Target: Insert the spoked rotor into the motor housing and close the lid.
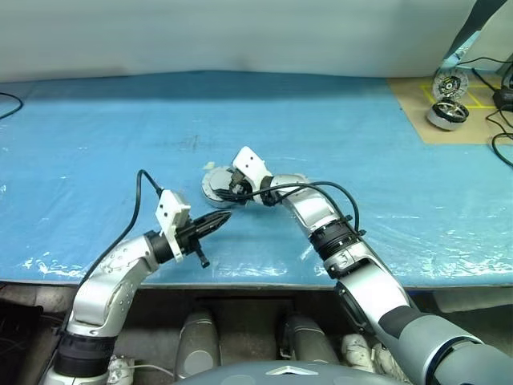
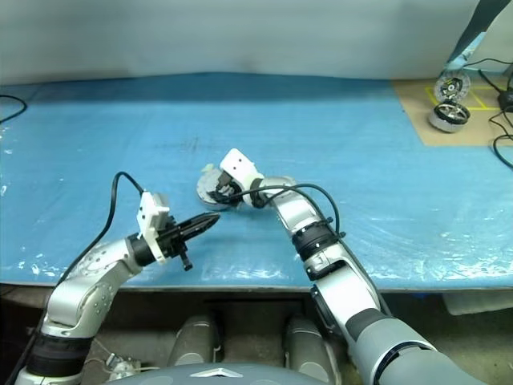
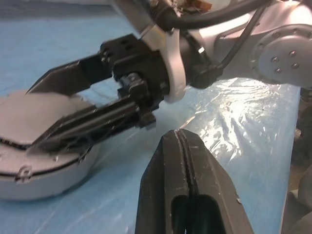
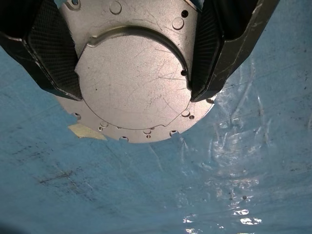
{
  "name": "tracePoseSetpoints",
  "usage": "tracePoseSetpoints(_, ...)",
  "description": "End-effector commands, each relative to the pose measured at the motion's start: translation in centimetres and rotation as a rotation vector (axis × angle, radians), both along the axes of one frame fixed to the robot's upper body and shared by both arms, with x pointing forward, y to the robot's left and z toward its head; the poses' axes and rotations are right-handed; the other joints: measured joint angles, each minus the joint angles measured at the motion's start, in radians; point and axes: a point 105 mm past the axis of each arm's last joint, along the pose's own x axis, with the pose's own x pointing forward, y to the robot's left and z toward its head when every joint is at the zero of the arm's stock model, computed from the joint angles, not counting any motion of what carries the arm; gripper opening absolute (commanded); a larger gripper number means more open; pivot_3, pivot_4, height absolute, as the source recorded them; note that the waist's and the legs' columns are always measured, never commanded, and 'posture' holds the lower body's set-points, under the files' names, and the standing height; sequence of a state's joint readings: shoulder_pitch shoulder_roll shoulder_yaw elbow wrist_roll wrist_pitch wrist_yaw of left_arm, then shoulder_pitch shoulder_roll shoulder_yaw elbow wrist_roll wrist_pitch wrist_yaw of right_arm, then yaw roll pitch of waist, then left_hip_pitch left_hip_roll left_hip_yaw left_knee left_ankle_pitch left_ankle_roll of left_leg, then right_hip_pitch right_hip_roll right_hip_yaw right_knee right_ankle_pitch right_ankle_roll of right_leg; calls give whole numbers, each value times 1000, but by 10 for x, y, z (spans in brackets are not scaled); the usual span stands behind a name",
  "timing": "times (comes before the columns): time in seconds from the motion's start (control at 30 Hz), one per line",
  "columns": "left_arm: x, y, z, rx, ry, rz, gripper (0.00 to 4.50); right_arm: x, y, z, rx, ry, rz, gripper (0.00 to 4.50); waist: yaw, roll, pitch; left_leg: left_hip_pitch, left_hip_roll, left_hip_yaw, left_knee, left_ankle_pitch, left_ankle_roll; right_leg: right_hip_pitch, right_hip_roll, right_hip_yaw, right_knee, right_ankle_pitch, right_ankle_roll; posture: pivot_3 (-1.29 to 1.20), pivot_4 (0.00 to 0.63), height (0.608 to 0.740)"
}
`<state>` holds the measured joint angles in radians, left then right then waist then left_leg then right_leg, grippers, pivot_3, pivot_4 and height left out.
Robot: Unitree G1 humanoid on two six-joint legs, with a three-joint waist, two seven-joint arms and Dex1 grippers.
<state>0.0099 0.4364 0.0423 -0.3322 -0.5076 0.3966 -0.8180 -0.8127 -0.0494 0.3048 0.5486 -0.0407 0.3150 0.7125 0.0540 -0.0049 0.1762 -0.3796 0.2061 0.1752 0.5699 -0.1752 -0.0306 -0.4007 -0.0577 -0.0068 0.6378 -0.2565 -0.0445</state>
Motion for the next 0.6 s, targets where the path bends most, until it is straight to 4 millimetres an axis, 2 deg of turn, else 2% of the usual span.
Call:
tracePoseSetpoints(0.03,7,16,11,-3,-64,29,0,-9,-1,-25,-39,104,6,3104,-1,0,0,0,0,0,0,0,0,0,0,0,0,0,0,0,150,740)
tracePoseSetpoints(0.27,25,53,-2,1,-100,187,0,-7,-1,-9,33,86,11,3104,-7,0,0,0,0,0,0,0,0,0,0,1,-1,0,0,0,150,740)
tracePoseSetpoints(0.5,33,76,-14,-6,-104,262,0,-3,1,-12,-3,64,-3,3104,-8,0,0,0,0,0,-1,0,0,0,0,1,-1,0,0,0,150,740)
tracePoseSetpoints(0.6,35,80,-16,-4,-109,270,0,-2,1,-18,-28,65,-9,3104,-8,0,0,1,0,0,-1,0,0,0,0,1,-1,0,0,0,150,740)
